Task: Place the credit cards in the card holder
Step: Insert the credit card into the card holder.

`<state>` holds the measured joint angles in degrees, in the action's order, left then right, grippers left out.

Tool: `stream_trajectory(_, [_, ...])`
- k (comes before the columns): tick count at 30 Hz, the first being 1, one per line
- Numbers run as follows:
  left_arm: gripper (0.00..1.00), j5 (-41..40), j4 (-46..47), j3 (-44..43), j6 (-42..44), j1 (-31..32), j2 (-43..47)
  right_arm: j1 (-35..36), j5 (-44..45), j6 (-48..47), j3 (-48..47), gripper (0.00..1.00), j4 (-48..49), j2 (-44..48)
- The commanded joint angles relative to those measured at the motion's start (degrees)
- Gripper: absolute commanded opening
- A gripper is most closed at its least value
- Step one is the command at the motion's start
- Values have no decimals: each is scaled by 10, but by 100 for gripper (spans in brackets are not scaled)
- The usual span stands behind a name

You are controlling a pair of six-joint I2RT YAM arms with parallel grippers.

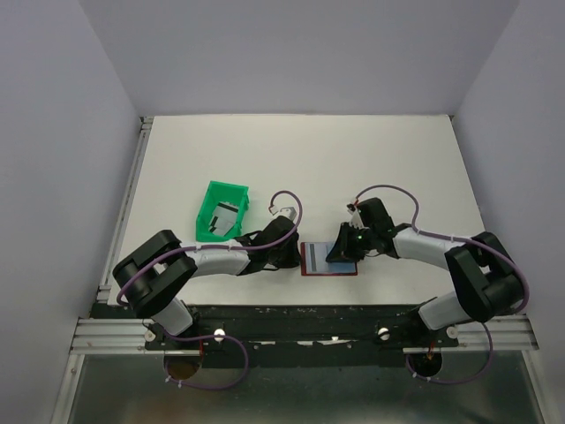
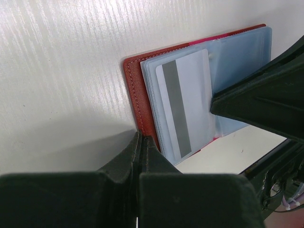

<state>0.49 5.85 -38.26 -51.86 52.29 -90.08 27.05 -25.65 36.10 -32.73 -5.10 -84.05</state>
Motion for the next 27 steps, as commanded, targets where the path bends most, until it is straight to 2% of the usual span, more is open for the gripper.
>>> stream_trajectory(1, [0, 14, -44, 5, 11, 4, -24, 9, -20, 13, -4, 21, 34, -17])
stream_trajectory(10, [0, 16, -41, 7, 11, 4, -26, 26, -59, 32, -4, 19, 91, -25])
stream_trajectory(14, [0, 16, -40, 9, 11, 4, -25, 27, -62, 28, -8, 21, 85, -21])
stream_trajectory(18, [0, 14, -40, 12, 9, 4, -21, 27, -1, -4, -27, 34, -8, 32])
stream_trajectory(22, [0, 14, -38, 13, 11, 4, -22, 27, 79, -41, -58, 41, -118, 95])
stream_trajectory(27, [0, 18, -35, 15, 10, 4, -22, 27, 244, -40, -94, 47, -254, 161])
